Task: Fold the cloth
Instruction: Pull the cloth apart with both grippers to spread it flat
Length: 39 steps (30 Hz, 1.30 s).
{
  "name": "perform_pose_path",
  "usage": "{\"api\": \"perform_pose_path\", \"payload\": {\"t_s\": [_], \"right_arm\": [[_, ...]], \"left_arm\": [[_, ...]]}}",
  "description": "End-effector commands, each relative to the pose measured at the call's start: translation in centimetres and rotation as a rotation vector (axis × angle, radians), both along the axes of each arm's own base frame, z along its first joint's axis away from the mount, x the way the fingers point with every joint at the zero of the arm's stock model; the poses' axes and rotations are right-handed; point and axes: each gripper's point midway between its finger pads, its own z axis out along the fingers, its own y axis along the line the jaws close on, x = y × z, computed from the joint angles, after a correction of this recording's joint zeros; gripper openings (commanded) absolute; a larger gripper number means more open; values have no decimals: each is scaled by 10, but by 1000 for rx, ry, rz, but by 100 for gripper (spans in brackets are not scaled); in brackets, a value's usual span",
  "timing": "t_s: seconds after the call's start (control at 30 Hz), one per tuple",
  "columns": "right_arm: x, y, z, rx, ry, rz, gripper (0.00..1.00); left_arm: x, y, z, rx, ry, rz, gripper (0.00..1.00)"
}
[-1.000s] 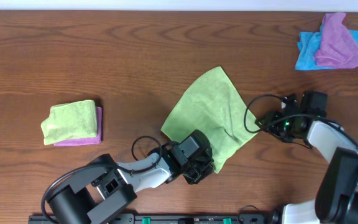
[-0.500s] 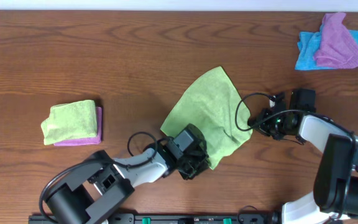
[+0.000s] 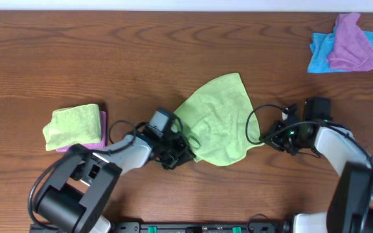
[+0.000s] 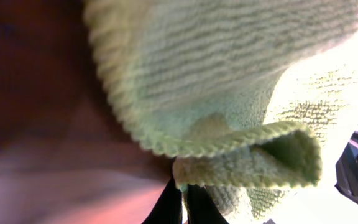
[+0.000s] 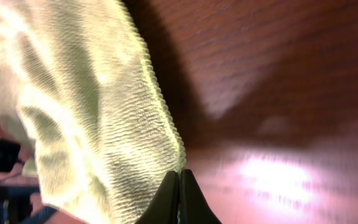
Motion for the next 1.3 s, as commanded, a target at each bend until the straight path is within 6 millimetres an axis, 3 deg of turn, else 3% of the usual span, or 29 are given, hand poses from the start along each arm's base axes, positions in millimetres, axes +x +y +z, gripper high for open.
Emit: {"api": "perform_pose_path", "payload": {"t_s": [0.0,0.2,0.4,0.9,1.27], "right_arm": [[-4,2,14,-14,-29,13,1],[-18,4,29,-17,-29,29,1],[-39,10,33,-8,30,58,1],[-71,43,66,-1,18,131,1],[-92,46,95,21,-40,96,1]], "left_arm": [[-1,15,-5,-17,-33,-66,6],[-9,42,-3,-56,12,-97,6],[-38,63,-2,-57,108,-158,6],[-60,58,21,-155,161,-208,6],[-68,62,61,-157,67,-230,6]]}}
